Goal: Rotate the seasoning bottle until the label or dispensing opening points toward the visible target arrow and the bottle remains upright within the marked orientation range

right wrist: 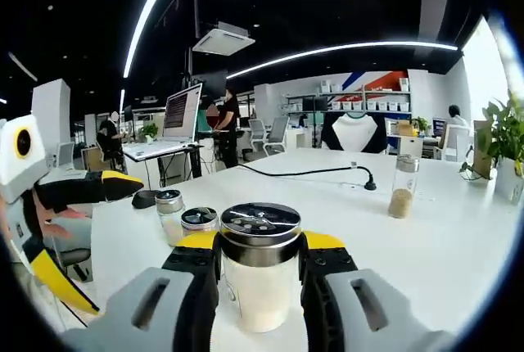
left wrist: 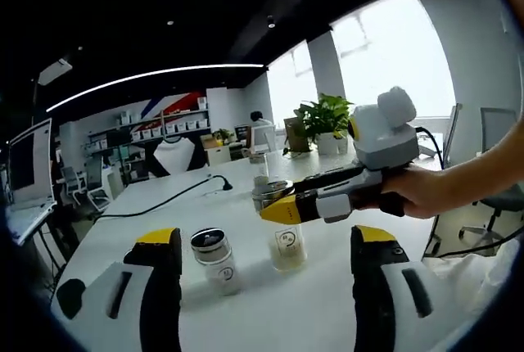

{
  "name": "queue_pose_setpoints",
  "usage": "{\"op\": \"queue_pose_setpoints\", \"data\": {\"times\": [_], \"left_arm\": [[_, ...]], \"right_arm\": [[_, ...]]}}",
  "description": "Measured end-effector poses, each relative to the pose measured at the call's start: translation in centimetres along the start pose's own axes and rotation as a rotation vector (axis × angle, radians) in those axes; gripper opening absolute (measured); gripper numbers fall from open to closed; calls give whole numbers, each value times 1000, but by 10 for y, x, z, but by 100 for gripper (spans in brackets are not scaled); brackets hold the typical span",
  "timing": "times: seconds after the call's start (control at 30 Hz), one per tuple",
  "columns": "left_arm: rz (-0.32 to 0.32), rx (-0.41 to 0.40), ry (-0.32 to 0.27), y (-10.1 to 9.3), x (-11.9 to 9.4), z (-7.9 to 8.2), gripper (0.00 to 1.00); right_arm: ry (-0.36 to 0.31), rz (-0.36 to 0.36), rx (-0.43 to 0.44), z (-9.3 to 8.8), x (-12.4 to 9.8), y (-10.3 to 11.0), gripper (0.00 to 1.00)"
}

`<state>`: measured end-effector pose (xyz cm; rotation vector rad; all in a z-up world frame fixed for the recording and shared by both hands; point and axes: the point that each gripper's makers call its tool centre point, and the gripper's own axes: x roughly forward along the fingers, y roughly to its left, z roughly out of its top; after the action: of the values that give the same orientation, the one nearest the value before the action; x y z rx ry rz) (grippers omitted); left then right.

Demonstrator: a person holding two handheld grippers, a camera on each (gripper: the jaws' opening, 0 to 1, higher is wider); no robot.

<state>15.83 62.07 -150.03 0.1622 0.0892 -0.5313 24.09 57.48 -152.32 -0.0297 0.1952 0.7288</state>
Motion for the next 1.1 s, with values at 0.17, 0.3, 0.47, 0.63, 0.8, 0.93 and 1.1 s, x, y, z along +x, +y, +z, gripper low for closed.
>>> {"op": "queue_pose_setpoints", "data": {"times": [0.17, 0.3, 0.47, 0.63, 0.8, 0.93, 1.1], "left_arm": [[4, 4, 8, 1, 1, -1, 90], [4, 1, 8, 1, 0, -1, 90], [1, -4, 16, 0, -1, -3, 89], [-9, -16, 11, -2, -2, -2, 89], [-24, -32, 10, -5, -2, -1, 92], [-28, -39, 13, -6, -3, -1, 93], [-34, -34, 22, -8, -5, -3, 93]], "right_arm": [[-3, 15, 1, 0, 2, 1, 34], [-9, 24, -5, -1, 2, 2, 34], [-16, 40, -9, -1, 3, 3, 34], [-26, 59, -16, -2, -1, 4, 35], [-26, 72, -28, -2, -1, 5, 35], [-29, 86, -62, -5, -4, 9, 35], [-37, 87, -62, -4, -3, 8, 35]]}}
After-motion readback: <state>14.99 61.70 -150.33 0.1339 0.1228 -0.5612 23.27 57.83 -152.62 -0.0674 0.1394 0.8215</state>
